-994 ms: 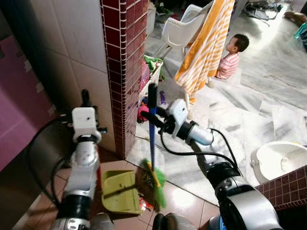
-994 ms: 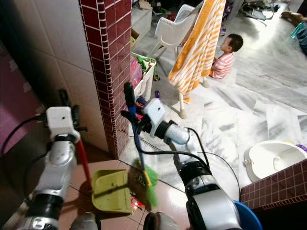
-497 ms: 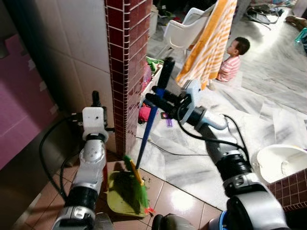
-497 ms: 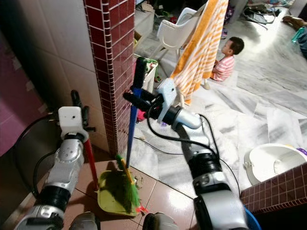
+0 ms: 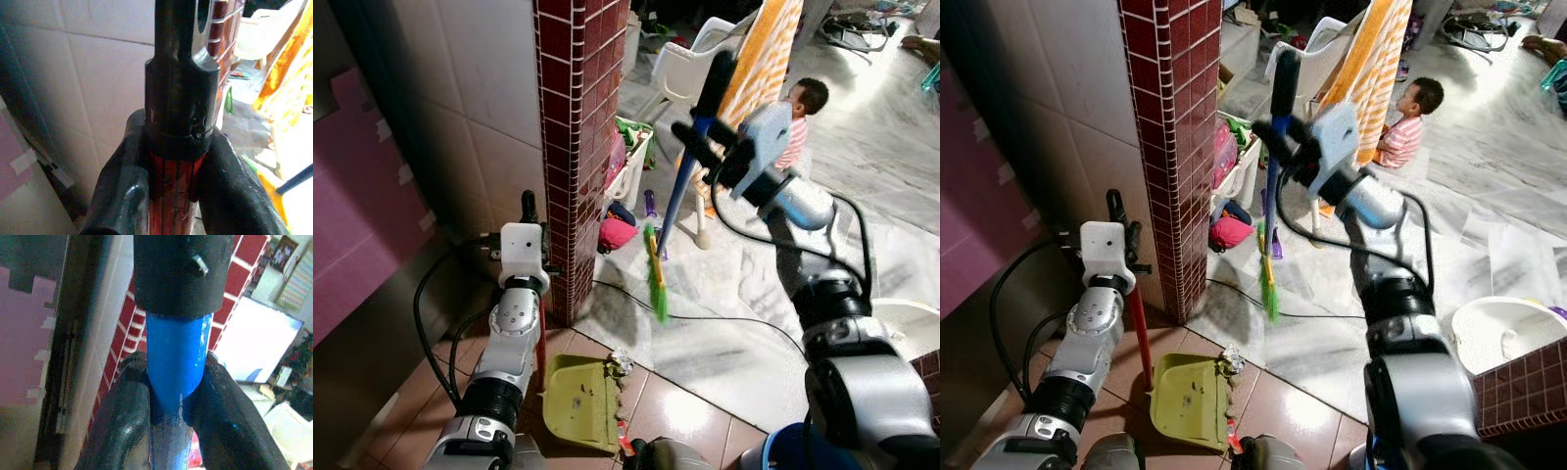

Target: Sweep floor

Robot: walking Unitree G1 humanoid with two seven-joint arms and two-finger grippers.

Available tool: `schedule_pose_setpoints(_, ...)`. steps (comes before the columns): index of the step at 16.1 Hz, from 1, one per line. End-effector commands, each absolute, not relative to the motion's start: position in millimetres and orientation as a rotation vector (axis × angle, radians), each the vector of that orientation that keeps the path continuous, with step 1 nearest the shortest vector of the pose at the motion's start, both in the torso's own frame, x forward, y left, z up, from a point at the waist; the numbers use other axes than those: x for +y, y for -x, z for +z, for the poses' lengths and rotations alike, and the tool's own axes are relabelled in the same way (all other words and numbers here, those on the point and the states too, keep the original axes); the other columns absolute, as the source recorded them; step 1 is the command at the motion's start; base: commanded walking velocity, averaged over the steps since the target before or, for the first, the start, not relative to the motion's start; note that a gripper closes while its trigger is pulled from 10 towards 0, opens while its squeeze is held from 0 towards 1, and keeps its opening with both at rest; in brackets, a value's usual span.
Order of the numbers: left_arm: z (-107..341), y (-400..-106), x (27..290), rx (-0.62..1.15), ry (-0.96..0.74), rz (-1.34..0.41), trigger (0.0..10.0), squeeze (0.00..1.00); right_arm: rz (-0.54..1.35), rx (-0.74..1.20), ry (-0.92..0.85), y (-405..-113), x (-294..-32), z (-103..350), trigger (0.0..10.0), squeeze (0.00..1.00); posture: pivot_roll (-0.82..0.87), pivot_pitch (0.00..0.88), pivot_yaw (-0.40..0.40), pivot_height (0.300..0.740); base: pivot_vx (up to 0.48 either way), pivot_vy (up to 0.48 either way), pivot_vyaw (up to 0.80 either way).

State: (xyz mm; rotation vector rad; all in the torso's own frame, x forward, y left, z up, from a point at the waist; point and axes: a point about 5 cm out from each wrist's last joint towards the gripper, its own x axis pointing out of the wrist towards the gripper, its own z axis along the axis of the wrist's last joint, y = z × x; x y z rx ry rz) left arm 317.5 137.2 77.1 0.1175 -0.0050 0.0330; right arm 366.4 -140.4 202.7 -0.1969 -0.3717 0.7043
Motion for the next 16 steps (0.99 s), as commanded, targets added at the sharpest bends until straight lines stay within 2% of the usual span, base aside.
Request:
schedule_pose_setpoints(1, 86.3, -323.2, 134.9, -0.044, -0.165, 0.038, 10.0, 0.0, 0.688, -0.339, 0.222, -363.9, -141.3, 189.7, 10.0, 0.0, -0.05, 0.0, -0.121, 0.74, 0.0, 0.0, 0.0)
schedule_pose_setpoints(6, 84.9, -325.6, 155.2, -0.033, -0.189, 0.172, 10.0, 0.0, 0.745, -0.183, 0.26, -342.3, -116.2, 131.8, 10.0, 0.0, -0.05, 0.0, -0.117, 0.74, 0.0, 0.0, 0.0)
schedule_pose_setpoints(10, 81.4, -330.3, 148.5, -0.008, -0.147, 0.154, 10.0, 0.0, 0.82, -0.148, 0.105, -328.1, -102.0, 119.0, 10.0, 0.0, -0.06, 0.0, -0.119, 0.74, 0.0, 0.0, 0.0)
schedule_pose_setpoints(13, 76.4, -330.5, 134.4, 0.013, -0.088, 0.08, 10.0, 0.0, 0.849, -0.131, -0.024, -322.8, -94.8, 119.7, 10.0, 0.0, -0.07, 0.0, -0.123, 0.74, 0.0, 0.0, 0.0)
schedule_pose_setpoints(16, 72.6, -330.1, 131.0, 0.035, -0.067, 0.07, 10.0, 0.0, 0.955, -0.067, -0.157, -318.6, -92.4, 124.2, 10.0, 0.0, -0.07, 0.0, -0.124, 0.74, 0.0, 0.0, 0.0)
